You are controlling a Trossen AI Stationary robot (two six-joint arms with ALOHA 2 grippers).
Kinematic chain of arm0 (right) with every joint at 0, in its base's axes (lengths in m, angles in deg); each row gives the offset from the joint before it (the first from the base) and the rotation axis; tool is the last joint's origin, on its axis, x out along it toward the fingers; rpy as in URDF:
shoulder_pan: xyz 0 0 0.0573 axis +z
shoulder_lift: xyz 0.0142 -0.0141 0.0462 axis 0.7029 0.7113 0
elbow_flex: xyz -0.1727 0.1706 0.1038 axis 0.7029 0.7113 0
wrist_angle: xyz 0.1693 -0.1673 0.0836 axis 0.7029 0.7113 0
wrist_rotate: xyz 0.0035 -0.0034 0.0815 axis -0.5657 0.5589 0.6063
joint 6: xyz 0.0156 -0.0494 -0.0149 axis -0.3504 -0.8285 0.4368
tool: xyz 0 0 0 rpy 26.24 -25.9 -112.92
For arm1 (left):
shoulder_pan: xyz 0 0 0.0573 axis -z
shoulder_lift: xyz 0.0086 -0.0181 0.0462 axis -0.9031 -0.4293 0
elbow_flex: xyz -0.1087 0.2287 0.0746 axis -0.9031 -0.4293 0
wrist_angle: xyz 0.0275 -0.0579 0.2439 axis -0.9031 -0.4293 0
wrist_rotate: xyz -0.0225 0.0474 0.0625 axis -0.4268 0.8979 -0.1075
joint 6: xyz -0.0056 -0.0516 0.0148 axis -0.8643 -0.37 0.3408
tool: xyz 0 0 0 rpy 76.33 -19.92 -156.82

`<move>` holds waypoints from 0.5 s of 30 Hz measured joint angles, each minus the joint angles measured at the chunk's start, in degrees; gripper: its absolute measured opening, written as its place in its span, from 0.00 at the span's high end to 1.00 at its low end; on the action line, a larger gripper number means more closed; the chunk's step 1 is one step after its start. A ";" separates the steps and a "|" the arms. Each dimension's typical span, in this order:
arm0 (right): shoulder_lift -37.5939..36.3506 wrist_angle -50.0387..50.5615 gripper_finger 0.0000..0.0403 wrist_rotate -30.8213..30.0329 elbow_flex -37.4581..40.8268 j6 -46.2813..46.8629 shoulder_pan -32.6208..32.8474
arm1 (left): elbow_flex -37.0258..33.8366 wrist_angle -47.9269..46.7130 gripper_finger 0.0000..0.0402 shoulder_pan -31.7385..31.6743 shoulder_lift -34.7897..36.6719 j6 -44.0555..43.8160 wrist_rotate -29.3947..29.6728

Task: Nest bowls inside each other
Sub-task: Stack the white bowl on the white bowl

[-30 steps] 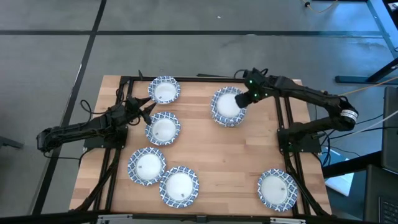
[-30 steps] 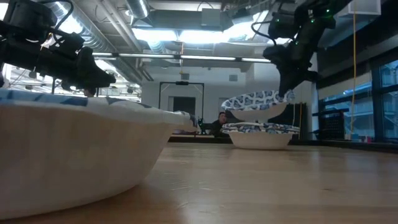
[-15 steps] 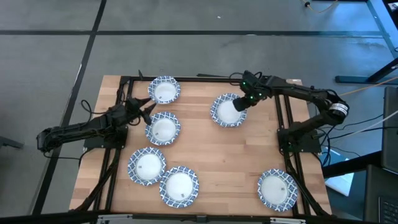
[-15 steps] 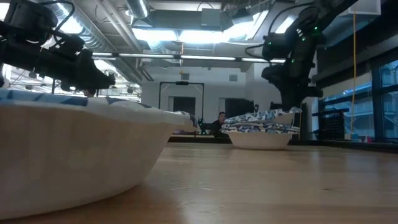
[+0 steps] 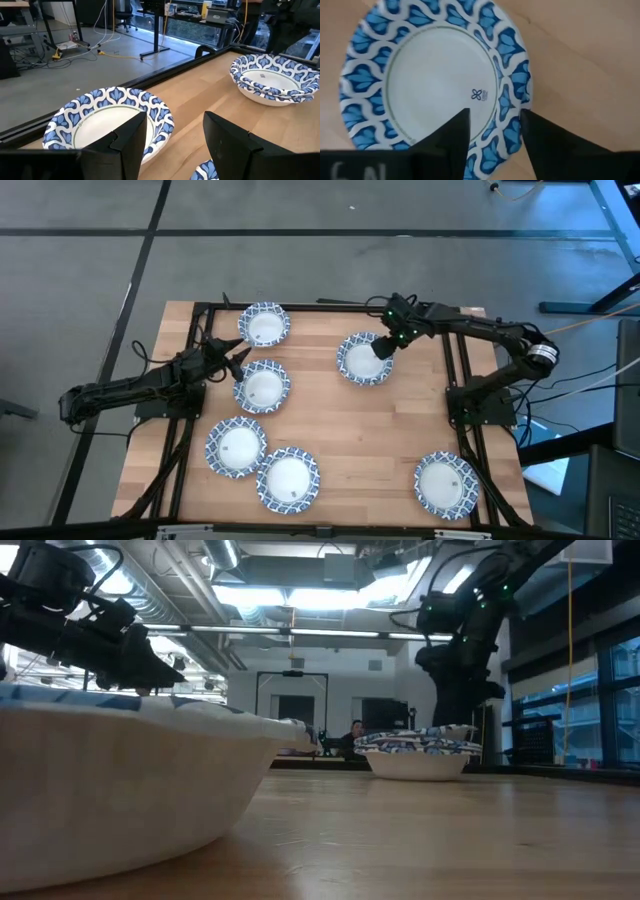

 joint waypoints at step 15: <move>-13.92 15.52 0.55 3.82 -0.02 -6.17 15.33 | 0.00 0.00 0.53 0.01 0.02 0.02 0.01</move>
